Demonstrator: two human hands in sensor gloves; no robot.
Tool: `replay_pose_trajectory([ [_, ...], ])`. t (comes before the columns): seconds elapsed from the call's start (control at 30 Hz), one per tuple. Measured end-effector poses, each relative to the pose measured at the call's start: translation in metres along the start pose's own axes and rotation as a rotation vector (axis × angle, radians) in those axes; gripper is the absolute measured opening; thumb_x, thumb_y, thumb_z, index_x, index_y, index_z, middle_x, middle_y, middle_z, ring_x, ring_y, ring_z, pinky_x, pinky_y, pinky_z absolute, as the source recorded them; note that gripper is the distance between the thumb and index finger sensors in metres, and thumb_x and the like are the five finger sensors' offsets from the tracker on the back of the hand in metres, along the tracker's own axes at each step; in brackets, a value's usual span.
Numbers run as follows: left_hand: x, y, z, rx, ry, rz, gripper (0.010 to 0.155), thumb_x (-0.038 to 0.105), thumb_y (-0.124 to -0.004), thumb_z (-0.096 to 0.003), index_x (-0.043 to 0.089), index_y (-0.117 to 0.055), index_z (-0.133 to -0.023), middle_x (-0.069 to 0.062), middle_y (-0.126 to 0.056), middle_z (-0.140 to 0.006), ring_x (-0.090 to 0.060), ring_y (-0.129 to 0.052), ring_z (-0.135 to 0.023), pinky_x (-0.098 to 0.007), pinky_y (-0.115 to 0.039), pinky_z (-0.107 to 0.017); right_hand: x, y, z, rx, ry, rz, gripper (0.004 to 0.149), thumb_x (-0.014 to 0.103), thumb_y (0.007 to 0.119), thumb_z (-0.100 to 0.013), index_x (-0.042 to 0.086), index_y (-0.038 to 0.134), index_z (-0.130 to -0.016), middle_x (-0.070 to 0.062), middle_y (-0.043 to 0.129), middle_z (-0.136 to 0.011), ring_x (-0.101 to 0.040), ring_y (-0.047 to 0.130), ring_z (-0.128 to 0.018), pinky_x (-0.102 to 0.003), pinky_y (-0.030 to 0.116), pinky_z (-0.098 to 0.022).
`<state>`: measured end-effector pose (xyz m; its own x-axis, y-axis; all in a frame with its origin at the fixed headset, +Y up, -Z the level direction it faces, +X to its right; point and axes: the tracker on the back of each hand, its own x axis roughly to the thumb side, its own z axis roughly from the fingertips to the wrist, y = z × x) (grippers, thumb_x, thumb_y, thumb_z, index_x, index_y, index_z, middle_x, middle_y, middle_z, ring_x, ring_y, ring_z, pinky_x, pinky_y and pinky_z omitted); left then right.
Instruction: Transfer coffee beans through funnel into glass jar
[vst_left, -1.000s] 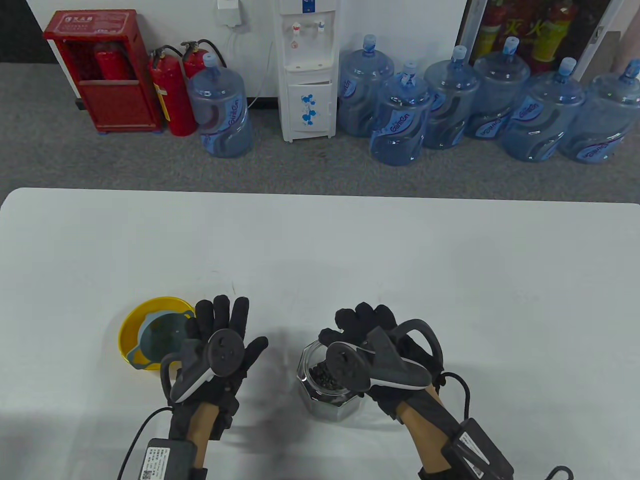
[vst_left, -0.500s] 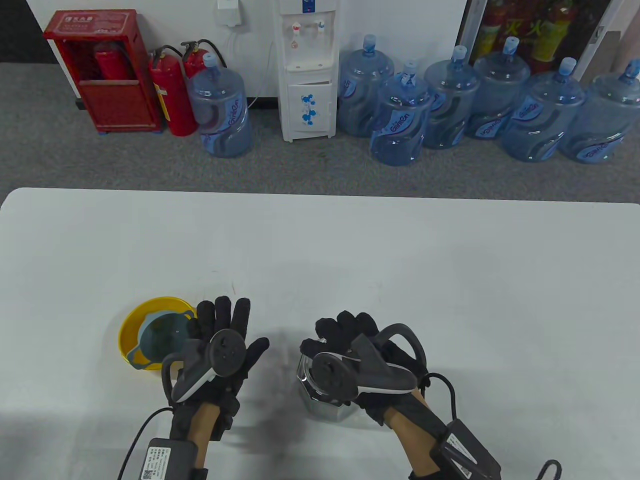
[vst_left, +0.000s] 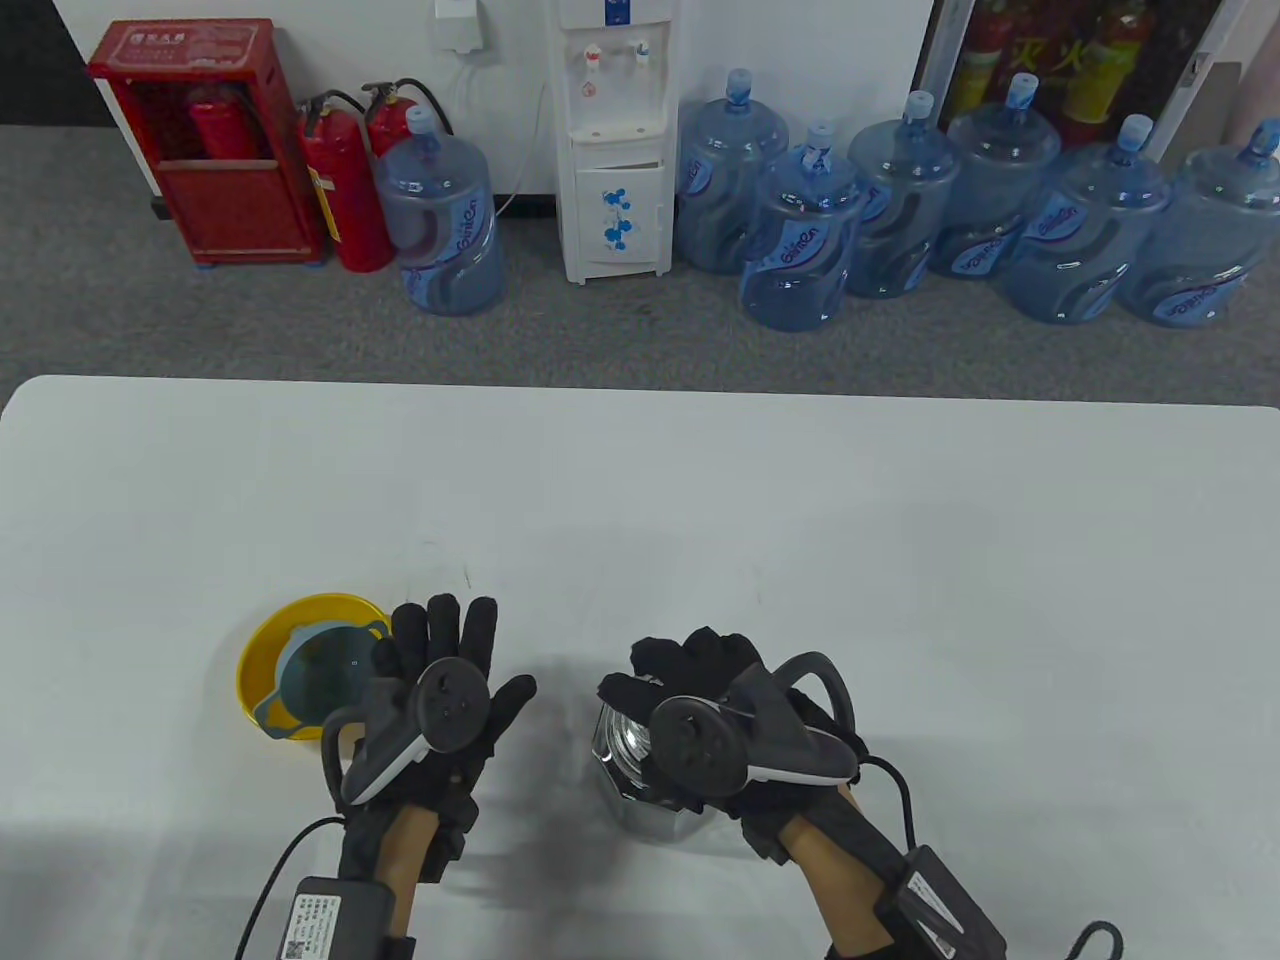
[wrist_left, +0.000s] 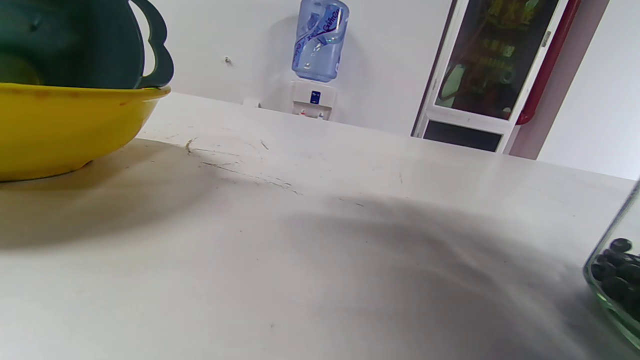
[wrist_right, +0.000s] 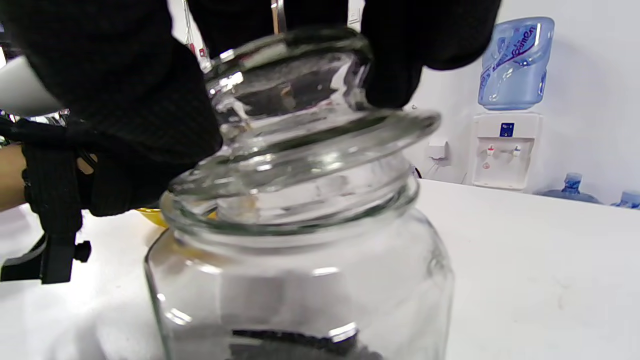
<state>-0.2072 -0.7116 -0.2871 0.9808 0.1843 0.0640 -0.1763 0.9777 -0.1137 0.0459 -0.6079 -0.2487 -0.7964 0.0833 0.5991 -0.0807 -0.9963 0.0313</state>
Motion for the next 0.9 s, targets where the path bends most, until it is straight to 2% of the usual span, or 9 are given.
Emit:
replay_pose_trajectory([
  [0.2,-0.004,0.0,0.0,-0.007,0.016,0.013,0.08,0.07,-0.039,-0.0495,0.034,-0.016,-0.117,-0.011,-0.014,-0.125,-0.042,-0.008,-0.112,-0.057,-0.02,-0.078,-0.003,0.007,0.001,-0.017,0.003,-0.045,0.069,0.049,0.096,-0.052,0.031,0.069,-0.113,-0.012,0.063,-0.122,-0.042,0.077,-0.098,-0.063,0.062,-0.074],
  [0.4,-0.004,0.001,0.001,-0.008,0.025,0.013,0.08,0.07,-0.039,-0.0497,0.033,-0.017,-0.118,-0.011,-0.013,-0.125,-0.043,-0.008,-0.112,-0.057,-0.019,-0.078,-0.013,0.013,0.006,-0.021,0.012,-0.134,0.071,0.05,0.093,-0.054,0.034,0.063,-0.116,-0.009,0.056,-0.126,-0.04,0.069,-0.103,-0.065,0.058,-0.075],
  [0.5,-0.004,0.001,0.0,-0.004,0.021,0.016,0.08,0.07,-0.039,-0.0497,0.034,-0.017,-0.118,-0.011,-0.013,-0.125,-0.042,-0.008,-0.112,-0.057,-0.019,-0.078,-0.016,0.012,0.009,-0.034,0.013,-0.127,0.075,0.057,0.091,-0.054,0.033,0.06,-0.118,-0.01,0.054,-0.127,-0.038,0.064,-0.109,-0.065,0.057,-0.075],
  [0.6,-0.004,0.0,0.0,-0.003,0.019,0.013,0.08,0.07,-0.04,-0.0498,0.034,-0.017,-0.118,-0.01,-0.013,-0.125,-0.042,-0.008,-0.112,-0.057,-0.02,-0.078,-0.022,0.008,0.013,-0.095,0.027,-0.139,0.076,0.062,0.085,-0.055,0.033,0.057,-0.12,-0.01,0.05,-0.128,-0.04,0.059,-0.111,-0.066,0.055,-0.076],
  [0.73,-0.004,0.0,0.0,-0.004,0.017,0.009,0.08,0.07,-0.04,-0.0499,0.034,-0.018,-0.118,-0.01,-0.013,-0.125,-0.042,-0.008,-0.112,-0.057,-0.02,-0.078,-0.029,0.001,0.021,-0.221,0.051,-0.198,0.071,0.063,0.074,-0.061,0.033,0.053,-0.121,-0.011,0.047,-0.129,-0.041,0.054,-0.113,-0.068,0.052,-0.077],
  [0.9,-0.004,0.0,0.001,0.012,0.013,0.005,0.079,0.07,-0.04,-0.05,0.034,-0.018,-0.118,-0.01,-0.013,-0.124,-0.042,-0.008,-0.112,-0.057,-0.02,-0.078,-0.037,-0.011,0.037,-0.4,0.123,-0.227,0.071,0.062,0.071,-0.062,0.032,0.05,-0.122,-0.012,0.043,-0.129,-0.043,0.05,-0.113,-0.069,0.048,-0.077],
])
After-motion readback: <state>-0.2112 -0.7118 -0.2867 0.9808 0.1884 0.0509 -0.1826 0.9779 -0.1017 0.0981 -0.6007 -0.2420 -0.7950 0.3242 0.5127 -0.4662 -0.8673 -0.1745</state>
